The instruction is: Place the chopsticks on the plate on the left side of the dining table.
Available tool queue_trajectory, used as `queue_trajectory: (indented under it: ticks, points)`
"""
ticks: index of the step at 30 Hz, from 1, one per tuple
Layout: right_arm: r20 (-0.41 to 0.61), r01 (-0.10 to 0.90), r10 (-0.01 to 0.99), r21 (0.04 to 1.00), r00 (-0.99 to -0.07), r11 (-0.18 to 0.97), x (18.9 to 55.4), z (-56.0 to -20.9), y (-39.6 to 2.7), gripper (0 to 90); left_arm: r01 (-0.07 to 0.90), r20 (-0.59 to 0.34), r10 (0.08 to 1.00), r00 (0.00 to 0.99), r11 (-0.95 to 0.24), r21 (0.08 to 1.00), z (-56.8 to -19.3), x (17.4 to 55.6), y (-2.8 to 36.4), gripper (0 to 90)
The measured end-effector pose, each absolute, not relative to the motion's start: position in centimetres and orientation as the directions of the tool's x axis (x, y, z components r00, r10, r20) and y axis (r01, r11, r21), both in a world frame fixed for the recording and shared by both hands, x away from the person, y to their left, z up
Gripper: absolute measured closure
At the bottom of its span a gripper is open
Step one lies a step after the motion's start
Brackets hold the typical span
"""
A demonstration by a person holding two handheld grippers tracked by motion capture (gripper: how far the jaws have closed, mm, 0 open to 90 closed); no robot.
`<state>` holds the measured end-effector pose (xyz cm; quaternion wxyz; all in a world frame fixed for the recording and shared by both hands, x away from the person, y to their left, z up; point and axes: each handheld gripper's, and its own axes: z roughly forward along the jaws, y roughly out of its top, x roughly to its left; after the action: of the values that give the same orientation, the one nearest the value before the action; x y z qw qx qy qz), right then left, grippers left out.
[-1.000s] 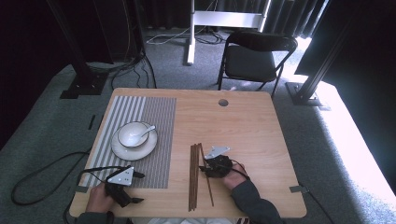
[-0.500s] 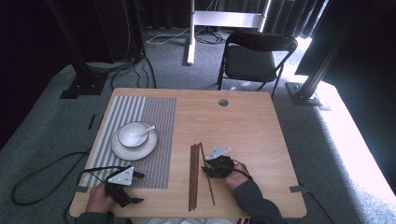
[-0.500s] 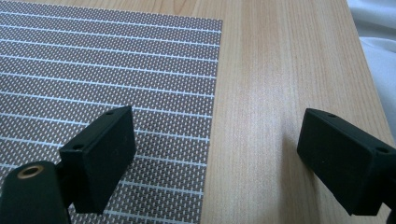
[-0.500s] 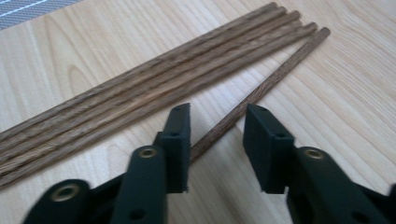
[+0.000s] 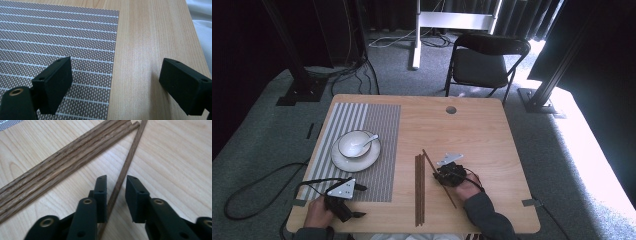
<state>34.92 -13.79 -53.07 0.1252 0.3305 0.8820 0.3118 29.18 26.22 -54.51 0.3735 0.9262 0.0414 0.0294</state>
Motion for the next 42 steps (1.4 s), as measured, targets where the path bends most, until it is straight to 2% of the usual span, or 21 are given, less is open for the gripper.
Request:
queue_trajectory:
  ticks: [3,10,14,22,42]
  points:
    - [-0.004,0.514,0.661,0.624,-0.750,0.588,35.03,-53.00,-14.02,70.3,0.055,0.024,0.099,0.995,-0.718,0.694,-54.51,29.19,26.22,11.7]
    - [-0.022,0.522,0.673,0.613,-0.740,0.593,34.95,-52.87,-13.81,78.8,0.055,0.024,0.099,0.995,-0.718,0.694,-54.52,29.18,26.22,11.7]
    - [-0.018,0.561,0.717,0.610,-0.697,0.560,35.28,-52.85,-14.22,82.5,0.055,0.024,0.099,0.995,-0.718,0.694,-54.51,29.18,26.22,11.7]
    - [-0.030,0.579,0.752,0.617,-0.659,0.532,35.31,-52.93,-14.19,84.0,0.055,0.024,0.099,0.995,-0.718,0.694,-54.51,29.18,26.22,11.7]
    - [-0.072,0.552,0.762,0.646,-0.644,0.527,35.33,-52.98,-14.30,84.2,0.055,0.023,0.099,0.995,-0.717,0.695,-54.52,29.18,26.22,11.7]
